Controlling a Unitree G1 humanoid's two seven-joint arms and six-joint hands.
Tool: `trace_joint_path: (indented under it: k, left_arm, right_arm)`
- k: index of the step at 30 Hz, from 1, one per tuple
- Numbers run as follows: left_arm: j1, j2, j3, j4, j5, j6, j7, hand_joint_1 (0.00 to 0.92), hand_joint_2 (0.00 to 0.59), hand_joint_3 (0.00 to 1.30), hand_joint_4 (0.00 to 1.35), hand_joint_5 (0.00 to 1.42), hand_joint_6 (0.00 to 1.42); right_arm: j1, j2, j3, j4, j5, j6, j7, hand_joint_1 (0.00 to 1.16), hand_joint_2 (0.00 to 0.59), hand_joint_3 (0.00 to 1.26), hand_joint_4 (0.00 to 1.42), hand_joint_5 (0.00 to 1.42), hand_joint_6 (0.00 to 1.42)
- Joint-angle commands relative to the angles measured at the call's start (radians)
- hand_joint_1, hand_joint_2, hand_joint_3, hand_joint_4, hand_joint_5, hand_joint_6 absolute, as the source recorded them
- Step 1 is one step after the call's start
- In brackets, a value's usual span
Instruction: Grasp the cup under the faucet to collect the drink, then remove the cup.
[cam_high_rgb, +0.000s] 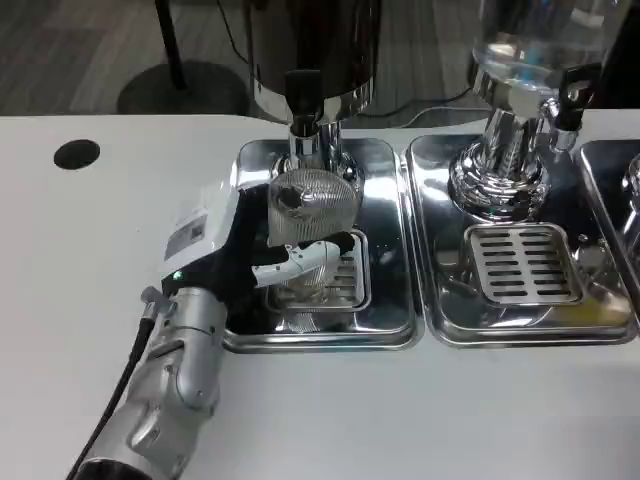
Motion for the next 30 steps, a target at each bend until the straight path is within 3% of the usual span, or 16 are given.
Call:
trace_joint_path:
  k: [1, 9, 19, 26, 30]
  left_arm:
    - [-0.001, 0.009, 0.005, -0.023, 0.0, -0.018, 0.014, 0.375, 0.154, 0.44, 0.48, 0.33, 0.23]
    - [0.007, 0.017, 0.017, -0.031, -0.016, -0.02, 0.007, 0.329, 0.143, 0.39, 0.18, 0.29, 0.23]
    - [0.017, 0.021, 0.023, -0.04, -0.024, -0.025, 0.002, 0.313, 0.115, 0.37, 0.15, 0.28, 0.23]
    - [0.029, 0.031, 0.027, -0.057, -0.025, -0.027, -0.007, 0.265, 0.051, 0.35, 0.14, 0.26, 0.22]
    - [0.039, 0.039, 0.028, -0.066, -0.027, -0.029, -0.017, 0.219, 0.023, 0.26, 0.12, 0.24, 0.21]
  right_arm:
    - [0.002, 0.003, -0.011, 0.005, 0.006, -0.013, -0.012, 0.71, 0.528, 0.33, 0.27, 0.17, 0.04]
    - [0.0, 0.008, -0.013, 0.002, 0.008, -0.02, -0.019, 0.73, 0.522, 0.33, 0.28, 0.18, 0.04]
    - [0.001, 0.017, -0.022, -0.001, 0.008, -0.041, -0.039, 0.74, 0.529, 0.34, 0.27, 0.18, 0.04]
    - [-0.001, 0.024, -0.028, 0.002, 0.007, -0.065, -0.049, 0.74, 0.539, 0.34, 0.27, 0.18, 0.06]
    - [0.002, 0.027, -0.031, 0.004, 0.004, -0.074, -0.051, 0.74, 0.537, 0.34, 0.26, 0.18, 0.05]
